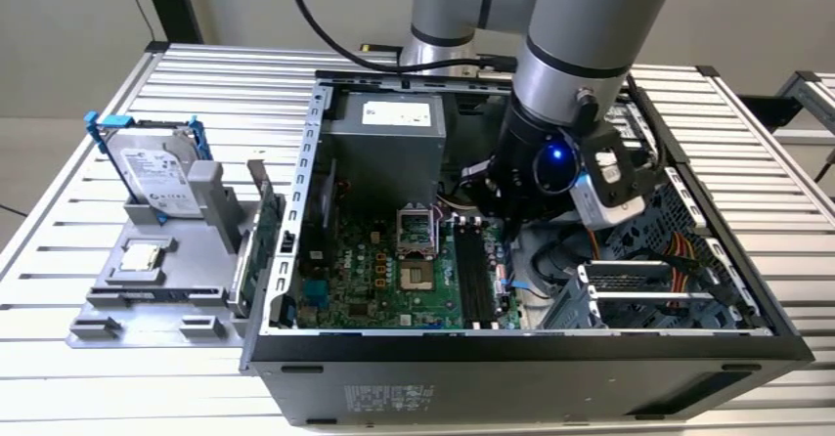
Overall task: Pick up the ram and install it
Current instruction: 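Insert the ram into the slot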
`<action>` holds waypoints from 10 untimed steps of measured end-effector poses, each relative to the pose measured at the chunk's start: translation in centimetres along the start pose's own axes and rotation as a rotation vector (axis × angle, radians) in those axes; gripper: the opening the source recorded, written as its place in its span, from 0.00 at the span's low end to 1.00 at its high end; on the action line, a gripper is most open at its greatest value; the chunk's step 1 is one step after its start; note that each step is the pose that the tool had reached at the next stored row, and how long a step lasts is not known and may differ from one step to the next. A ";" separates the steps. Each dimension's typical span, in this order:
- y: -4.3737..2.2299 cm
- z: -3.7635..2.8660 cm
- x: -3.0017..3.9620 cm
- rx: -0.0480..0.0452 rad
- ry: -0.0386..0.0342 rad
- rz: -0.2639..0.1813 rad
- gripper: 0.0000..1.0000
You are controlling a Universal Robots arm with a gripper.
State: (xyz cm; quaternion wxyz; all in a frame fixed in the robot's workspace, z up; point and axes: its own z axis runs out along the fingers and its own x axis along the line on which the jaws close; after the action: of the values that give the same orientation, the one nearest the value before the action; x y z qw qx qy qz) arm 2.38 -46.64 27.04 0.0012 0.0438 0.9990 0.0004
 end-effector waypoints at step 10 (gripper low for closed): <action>0.00 1.38 0.01 -0.0020 0.0003 -0.002 0.00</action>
State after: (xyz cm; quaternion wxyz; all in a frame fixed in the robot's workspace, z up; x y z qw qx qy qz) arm 2.37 -46.64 25.65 0.0011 0.0428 0.9991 0.0014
